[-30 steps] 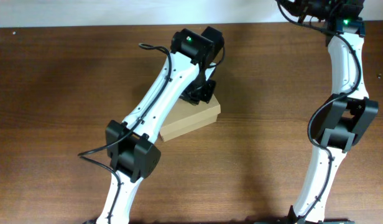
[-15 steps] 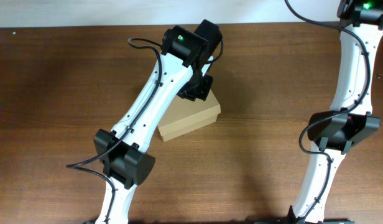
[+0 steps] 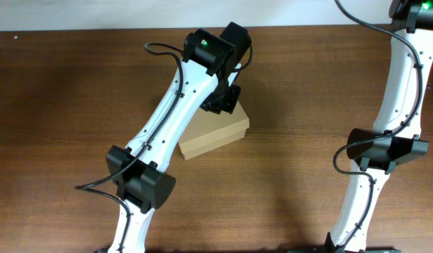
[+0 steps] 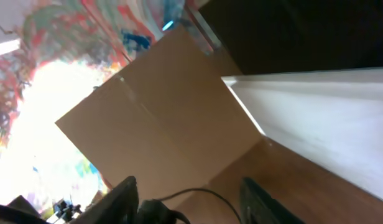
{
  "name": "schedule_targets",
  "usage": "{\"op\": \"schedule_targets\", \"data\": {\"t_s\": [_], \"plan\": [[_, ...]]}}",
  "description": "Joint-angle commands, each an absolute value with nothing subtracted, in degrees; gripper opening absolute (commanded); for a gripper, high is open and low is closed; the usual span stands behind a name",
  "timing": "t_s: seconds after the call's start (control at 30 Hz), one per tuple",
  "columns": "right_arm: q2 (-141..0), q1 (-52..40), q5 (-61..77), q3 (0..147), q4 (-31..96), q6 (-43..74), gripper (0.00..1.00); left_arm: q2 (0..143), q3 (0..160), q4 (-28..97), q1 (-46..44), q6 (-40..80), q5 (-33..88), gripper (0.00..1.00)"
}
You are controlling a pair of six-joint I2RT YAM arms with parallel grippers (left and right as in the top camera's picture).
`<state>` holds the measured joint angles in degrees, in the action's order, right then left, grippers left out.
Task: Pack container
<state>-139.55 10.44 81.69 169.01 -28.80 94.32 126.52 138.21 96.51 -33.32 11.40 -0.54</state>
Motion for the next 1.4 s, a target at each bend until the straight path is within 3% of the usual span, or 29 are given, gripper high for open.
{"op": "schedule_targets", "data": {"t_s": [0.0,0.23,0.63,0.87,0.93,1.2,1.37], "plan": [[-138.6,9.6,77.8,170.0,-30.0,96.1,0.54,125.0,138.1,96.7,-33.2,11.9,-1.3,0.02],[-137.2,9.8,79.6,170.0,-21.2,79.5,0.54,125.0,138.1,96.7,-33.2,11.9,-1.3,0.02],[-134.1,10.8,79.0,170.0,-14.0,73.5,0.48,125.0,138.1,96.7,-33.2,11.9,-1.3,0.02],[-130.3,13.5,71.0,170.0,-3.6,73.8,0.44,125.0,138.1,96.7,-33.2,11.9,-1.3,0.02],[-128.5,13.6,70.0,170.0,-0.5,68.7,0.44,125.0,138.1,96.7,-33.2,11.9,-1.3,0.02],[-120.8,13.5,59.8,170.0,34.6,34.9,0.44,125.0,138.1,96.7,-33.2,11.9,-1.3,0.02],[-117.5,13.5,48.4,170.0,52.9,21.8,0.44,125.0,138.1,96.7,-33.2,11.9,-2.0,0.02]]}}
